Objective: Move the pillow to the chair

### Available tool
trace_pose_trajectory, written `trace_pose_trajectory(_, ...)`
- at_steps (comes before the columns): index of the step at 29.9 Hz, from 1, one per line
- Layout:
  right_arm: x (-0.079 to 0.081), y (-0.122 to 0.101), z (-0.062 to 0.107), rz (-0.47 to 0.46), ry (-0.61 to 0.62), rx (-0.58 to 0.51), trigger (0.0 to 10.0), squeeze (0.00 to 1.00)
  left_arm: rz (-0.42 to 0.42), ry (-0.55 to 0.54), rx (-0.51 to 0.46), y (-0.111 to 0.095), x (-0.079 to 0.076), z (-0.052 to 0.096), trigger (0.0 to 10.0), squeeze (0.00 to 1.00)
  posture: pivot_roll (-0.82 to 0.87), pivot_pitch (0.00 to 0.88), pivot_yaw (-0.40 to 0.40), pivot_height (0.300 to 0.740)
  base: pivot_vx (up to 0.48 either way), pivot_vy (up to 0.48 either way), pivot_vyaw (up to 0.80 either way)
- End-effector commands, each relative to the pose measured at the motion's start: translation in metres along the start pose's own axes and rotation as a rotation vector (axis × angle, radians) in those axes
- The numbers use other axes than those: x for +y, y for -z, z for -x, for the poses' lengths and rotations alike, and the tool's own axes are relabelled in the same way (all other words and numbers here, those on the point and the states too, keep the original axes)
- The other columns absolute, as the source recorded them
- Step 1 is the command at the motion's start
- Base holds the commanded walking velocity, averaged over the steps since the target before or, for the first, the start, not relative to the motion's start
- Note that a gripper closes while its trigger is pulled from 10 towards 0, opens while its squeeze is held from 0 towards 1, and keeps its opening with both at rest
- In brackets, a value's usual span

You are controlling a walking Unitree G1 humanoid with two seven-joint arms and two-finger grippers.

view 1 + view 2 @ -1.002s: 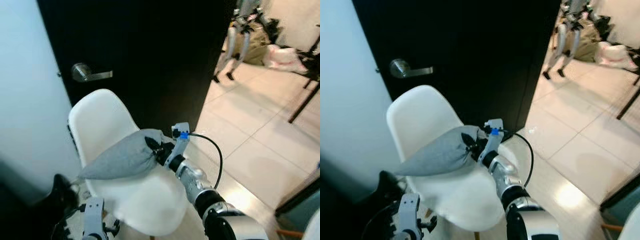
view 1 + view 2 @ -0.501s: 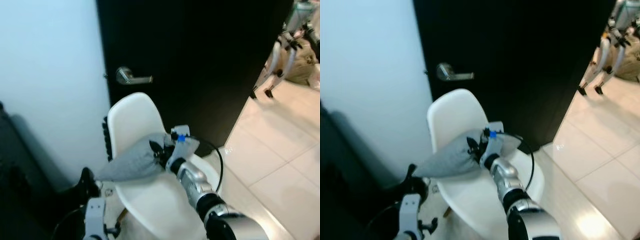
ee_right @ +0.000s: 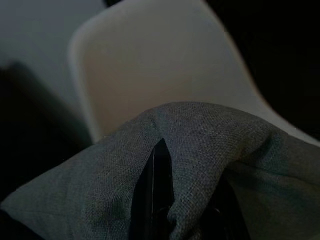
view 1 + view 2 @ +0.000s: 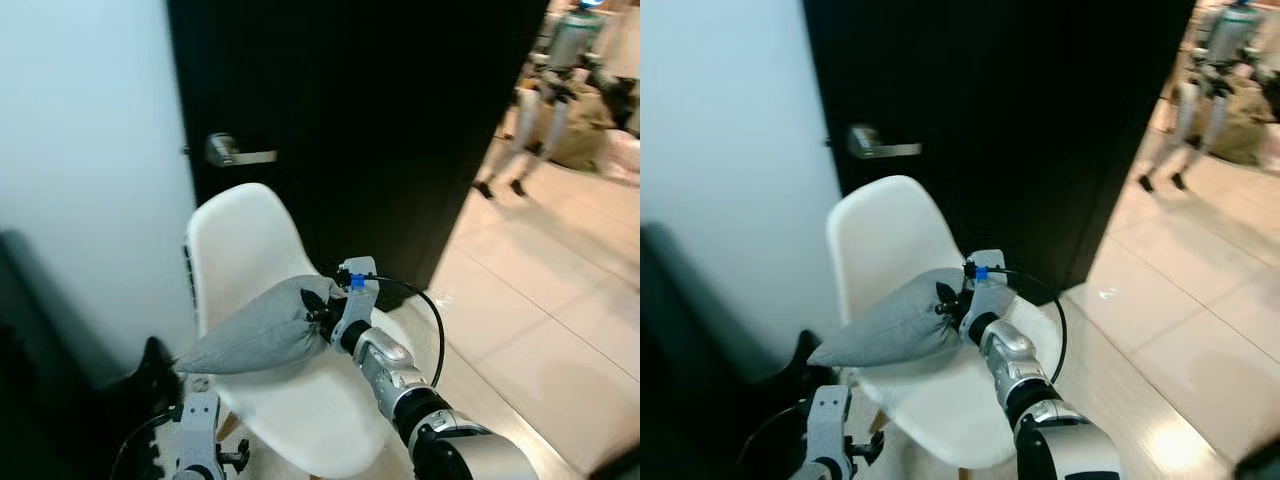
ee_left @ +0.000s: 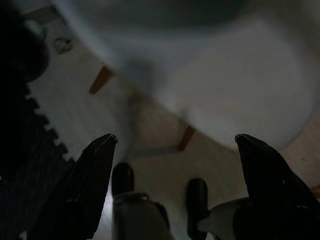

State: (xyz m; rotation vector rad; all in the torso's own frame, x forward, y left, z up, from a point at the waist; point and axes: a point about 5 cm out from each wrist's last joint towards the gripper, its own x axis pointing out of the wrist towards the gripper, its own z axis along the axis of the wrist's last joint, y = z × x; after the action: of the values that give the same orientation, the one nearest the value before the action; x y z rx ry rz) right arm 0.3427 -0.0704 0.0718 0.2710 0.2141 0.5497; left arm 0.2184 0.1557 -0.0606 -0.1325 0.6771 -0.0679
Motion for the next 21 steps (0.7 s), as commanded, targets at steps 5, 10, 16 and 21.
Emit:
trace_pose_trajectory(5,0.009,0.002,-0.005,0.076,-0.03,0.046,10.0,0.0,0.005,-0.014,-0.003,-0.002,0.001,-0.001,10.0,0.0,0.17,0.0,-0.087,0.74,0.0,-0.326,0.0)
trace_pose_trajectory(10,0.011,0.01,-0.004,0.082,-0.028,0.094,10.0,0.0,0.019,-0.014,-0.021,-0.006,0.0,-0.002,10.0,0.0,0.17,0.0,-0.089,0.74,0.0,0.0,0.0)
trace_pose_trajectory(16,0.015,0.021,-0.003,0.057,-0.03,0.164,10.0,0.0,0.026,-0.011,-0.035,-0.008,-0.001,-0.003,10.0,0.0,0.17,0.0,-0.089,0.74,0.0,0.0,0.0)
trace_pose_trajectory(21,0.023,0.04,0.001,0.045,-0.09,0.277,10.0,0.0,0.021,-0.007,-0.04,-0.009,-0.003,-0.003,10.0,0.0,0.16,0.0,-0.083,0.74,0.0,0.0,0.0)
